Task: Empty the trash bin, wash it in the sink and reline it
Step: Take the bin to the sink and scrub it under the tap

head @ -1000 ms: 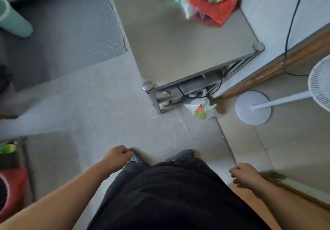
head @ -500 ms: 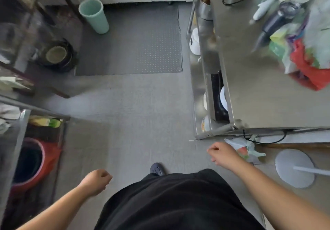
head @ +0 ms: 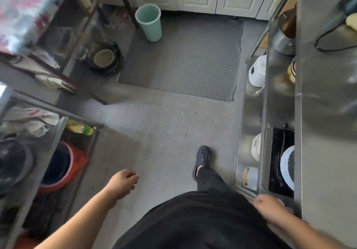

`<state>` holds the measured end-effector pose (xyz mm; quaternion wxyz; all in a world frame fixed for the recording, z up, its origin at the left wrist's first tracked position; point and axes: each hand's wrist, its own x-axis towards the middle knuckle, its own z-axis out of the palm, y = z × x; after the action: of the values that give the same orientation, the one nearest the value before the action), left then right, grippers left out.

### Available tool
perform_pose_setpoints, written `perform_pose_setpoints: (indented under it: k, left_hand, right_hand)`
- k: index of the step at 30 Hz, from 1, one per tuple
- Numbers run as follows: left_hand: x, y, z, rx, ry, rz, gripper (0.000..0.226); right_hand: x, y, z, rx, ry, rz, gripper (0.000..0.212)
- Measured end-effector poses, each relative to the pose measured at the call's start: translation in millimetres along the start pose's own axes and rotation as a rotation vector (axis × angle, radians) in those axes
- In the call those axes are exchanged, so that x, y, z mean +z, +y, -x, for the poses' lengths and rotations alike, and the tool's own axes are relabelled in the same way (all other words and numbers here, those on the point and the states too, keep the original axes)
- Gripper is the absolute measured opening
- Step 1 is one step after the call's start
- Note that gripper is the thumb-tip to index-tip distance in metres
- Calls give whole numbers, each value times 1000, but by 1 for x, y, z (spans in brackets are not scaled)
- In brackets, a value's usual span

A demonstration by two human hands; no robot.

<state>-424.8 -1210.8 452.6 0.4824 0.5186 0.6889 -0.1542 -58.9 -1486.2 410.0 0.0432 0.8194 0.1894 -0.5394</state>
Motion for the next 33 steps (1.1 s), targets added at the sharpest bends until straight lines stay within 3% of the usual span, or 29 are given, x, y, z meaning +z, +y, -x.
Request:
perform_pose_setpoints:
  k: [5, 12, 18, 26, 33]
  left_hand:
    - [-18, 78, -9, -2, 57, 100, 17]
    - [-29, 138, -39, -35, -10, 126, 17]
    - [-56, 149, -95, -129, -73, 101, 16]
    - [-172, 224, -194, -164, -77, 17, 19]
    - [-285, 370, -290, -15, 83, 108, 17]
  right_hand:
    - [-82, -71, -44, -101, -77, 189, 27]
    - [-217, -211, -111, -185, 108, -58, 14]
    - [-269, -323, -155, -283, 123, -99, 11]
    - [-294, -379, -178, -236, 4, 360, 29]
    - [-343, -410, -195, -52, 106, 147, 34]
